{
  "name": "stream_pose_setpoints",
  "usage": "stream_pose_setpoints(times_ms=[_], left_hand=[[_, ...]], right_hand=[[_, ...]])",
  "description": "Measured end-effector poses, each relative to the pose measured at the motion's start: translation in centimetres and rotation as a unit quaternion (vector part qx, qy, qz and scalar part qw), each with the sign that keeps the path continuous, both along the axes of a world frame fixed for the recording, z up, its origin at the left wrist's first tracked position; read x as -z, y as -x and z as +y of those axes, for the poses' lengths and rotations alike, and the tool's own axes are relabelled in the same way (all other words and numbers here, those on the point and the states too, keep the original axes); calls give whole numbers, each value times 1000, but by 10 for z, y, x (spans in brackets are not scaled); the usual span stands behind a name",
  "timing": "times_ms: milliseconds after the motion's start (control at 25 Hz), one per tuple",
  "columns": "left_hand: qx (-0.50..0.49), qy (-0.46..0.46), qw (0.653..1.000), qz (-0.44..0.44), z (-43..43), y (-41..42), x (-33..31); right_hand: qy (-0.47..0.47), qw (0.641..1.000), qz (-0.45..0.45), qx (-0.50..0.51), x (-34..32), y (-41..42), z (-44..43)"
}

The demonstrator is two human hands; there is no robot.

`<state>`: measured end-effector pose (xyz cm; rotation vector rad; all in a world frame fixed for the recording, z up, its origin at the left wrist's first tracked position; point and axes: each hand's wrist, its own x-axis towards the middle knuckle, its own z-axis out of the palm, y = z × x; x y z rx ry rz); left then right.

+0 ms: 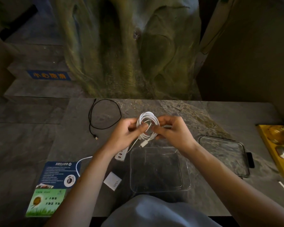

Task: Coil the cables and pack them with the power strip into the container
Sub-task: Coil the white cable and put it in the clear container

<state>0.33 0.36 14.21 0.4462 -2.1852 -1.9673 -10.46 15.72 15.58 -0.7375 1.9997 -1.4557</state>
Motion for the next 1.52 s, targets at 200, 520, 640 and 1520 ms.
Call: stream_pose_setpoints(times_ms=[200, 520, 640, 1520], left_hand=[[72, 6, 997, -5, -9, -10, 5], [60, 47, 996, -38, -27, -13, 16], [100, 39, 992, -65, -11, -9, 29], [-157, -300, 910, -239, 73, 10, 139]], right_hand=[[6, 999, -47, -8, -1, 8, 5], [-43, 997, -58, -34, 4, 19, 17], [-67, 996, -60, -31, 12, 21, 18], [-94, 963, -239, 87, 121, 2, 46]])
